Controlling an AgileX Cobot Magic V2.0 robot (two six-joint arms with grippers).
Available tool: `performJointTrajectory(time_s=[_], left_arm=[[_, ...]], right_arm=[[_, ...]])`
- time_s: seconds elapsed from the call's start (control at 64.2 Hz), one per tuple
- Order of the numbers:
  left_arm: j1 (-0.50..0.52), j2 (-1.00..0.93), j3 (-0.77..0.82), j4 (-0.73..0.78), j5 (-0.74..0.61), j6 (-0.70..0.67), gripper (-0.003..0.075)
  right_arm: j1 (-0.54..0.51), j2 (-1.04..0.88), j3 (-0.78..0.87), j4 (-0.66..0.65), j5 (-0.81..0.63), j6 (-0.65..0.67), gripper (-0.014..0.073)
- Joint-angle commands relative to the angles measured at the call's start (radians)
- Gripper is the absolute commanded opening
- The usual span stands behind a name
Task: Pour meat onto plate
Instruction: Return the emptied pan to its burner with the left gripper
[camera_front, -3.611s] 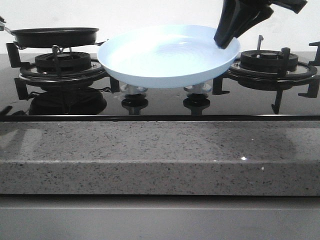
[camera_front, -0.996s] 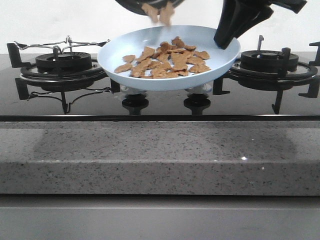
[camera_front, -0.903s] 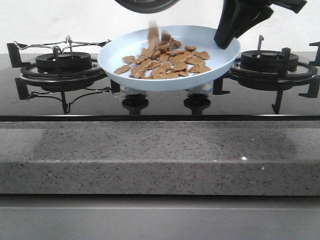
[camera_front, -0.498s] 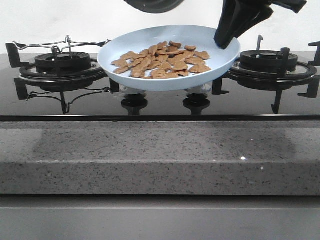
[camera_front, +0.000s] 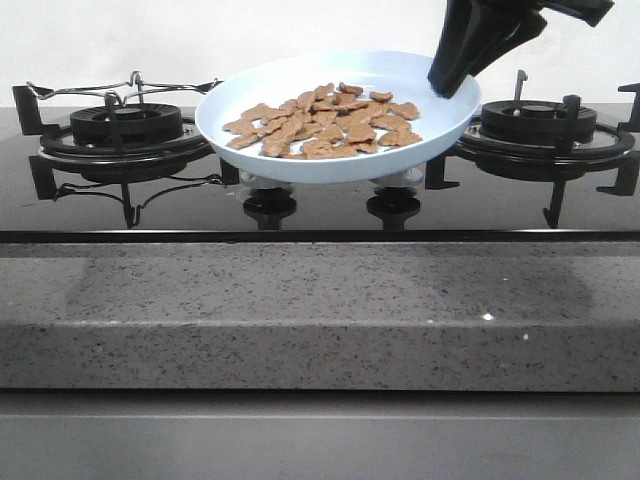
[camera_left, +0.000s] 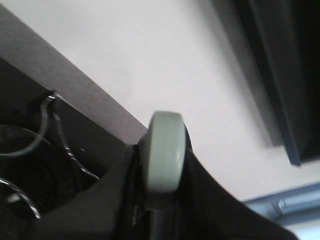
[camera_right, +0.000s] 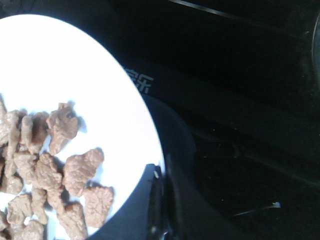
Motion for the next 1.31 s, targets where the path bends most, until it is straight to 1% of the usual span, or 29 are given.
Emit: performJointTrajectory(time_s=[0.0, 0.156, 0.296, 0.498, 0.732, 0.778, 0.825, 0.887, 0.903, 0.949, 0.965, 0.996, 1.043, 1.089, 1.152, 1.214, 1.292], left_arm=[[0.043, 0.006, -0.022, -0.149, 0.051, 0.009, -0.0020], [0.063, 0.090, -0.022, -0.215, 0.061, 0.016, -0.0020], [0.063, 0.163, -0.022, -0.285, 0.133, 0.036, -0.0020], [0.063, 0.234, -0.022, -0.288, 0.133, 0.036, -0.0020], [0.063, 0.241, -0.022, -0.280, 0.114, 0.036, -0.0013], [0.063, 0.241, -0.022, -0.280, 0.106, 0.036, 0.0017], [0.063, 0.241, -0.022, -0.280, 0.107, 0.036, 0.0088], [0.063, 0.241, -0.022, -0.278, 0.111, 0.036, 0.0203], [0.063, 0.241, -0.022, -0.278, 0.116, 0.036, 0.0251], [0.063, 0.241, -0.022, -0.278, 0.128, 0.036, 0.0347], [0.063, 0.241, -0.022, -0.278, 0.130, 0.036, 0.0363], [0.063, 0.241, -0.022, -0.276, 0.134, 0.036, 0.0435], [0.063, 0.241, -0.022, -0.272, 0.148, 0.036, 0.0508], [0.063, 0.241, -0.022, -0.261, 0.164, 0.036, 0.0563], [0.065, 0.241, -0.022, -0.242, 0.194, 0.036, 0.0580], [0.067, 0.241, -0.022, -0.214, 0.230, 0.036, 0.0575], [0.071, 0.236, -0.022, -0.139, 0.277, 0.036, 0.0566]], right_arm=[[0.002, -0.051, -0.023, 0.026, -0.044, -0.005, -0.0071], [0.002, -0.051, -0.023, 0.026, -0.044, -0.005, -0.0071], [0.002, -0.051, -0.023, 0.026, -0.044, -0.005, -0.0071], [0.002, -0.051, -0.023, 0.026, -0.044, -0.005, -0.0071], [0.002, -0.051, -0.023, 0.026, -0.044, -0.005, -0.0071], [0.002, -0.051, -0.023, 0.026, -0.044, -0.005, -0.0071], [0.002, -0.051, -0.023, 0.026, -0.044, -0.005, -0.0071], [0.002, -0.051, -0.023, 0.026, -0.044, -0.005, -0.0071], [0.002, -0.051, -0.023, 0.026, -0.044, -0.005, -0.0071], [0.002, -0.051, -0.023, 0.026, -0.044, -0.005, -0.0071], [0.002, -0.051, -0.023, 0.026, -0.044, -0.005, -0.0071], [0.002, -0.051, -0.023, 0.026, -0.044, -0.005, -0.0071], [0.002, -0.051, -0.023, 0.026, -0.044, -0.005, -0.0071], [0.002, -0.051, -0.023, 0.026, -0.044, -0.005, -0.0071], [0.002, -0.051, -0.023, 0.026, -0.044, -0.005, -0.0071], [0.002, -0.051, -0.023, 0.026, -0.044, -0.005, -0.0071], [0.002, -0.051, -0.023, 0.026, -0.044, -0.005, -0.0071]])
